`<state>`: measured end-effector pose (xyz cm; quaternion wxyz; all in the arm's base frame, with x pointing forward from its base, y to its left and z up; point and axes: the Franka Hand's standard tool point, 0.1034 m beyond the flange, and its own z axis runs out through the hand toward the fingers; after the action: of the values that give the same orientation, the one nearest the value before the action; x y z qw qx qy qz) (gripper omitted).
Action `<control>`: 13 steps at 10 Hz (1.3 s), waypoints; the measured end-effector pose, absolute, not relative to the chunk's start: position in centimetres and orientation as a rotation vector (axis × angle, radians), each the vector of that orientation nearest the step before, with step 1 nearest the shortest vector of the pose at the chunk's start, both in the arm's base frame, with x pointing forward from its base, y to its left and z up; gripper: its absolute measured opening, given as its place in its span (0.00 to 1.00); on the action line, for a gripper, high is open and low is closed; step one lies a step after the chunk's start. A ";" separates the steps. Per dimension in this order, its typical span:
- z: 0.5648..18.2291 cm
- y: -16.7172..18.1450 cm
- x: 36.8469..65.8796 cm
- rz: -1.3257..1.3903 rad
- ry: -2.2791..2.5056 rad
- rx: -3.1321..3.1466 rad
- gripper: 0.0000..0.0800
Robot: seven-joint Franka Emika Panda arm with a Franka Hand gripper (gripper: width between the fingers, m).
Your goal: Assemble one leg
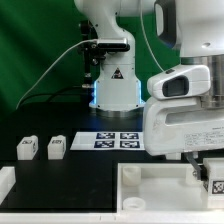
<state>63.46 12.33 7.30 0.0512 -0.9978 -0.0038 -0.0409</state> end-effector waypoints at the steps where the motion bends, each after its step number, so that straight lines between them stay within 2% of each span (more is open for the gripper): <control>1: 7.3 12.0 63.5 -0.114 0.197 -3.026 0.38; 4: 7.1 11.5 63.5 -0.068 0.851 -2.879 0.38; 8: 6.9 11.5 63.2 0.087 1.749 -2.361 0.38; 11: 6.9 11.9 63.2 0.157 2.094 -2.029 0.38; 12: 6.9 11.9 63.2 0.151 2.051 -2.071 0.38; 13: 6.9 11.9 63.2 0.150 2.047 -2.076 0.48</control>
Offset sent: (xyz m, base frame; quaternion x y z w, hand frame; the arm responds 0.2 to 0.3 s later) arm 0.0032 -0.0088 -0.0054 0.0071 0.0089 0.3770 0.9261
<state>63.20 11.88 6.87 0.1110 -0.7068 0.6968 0.0512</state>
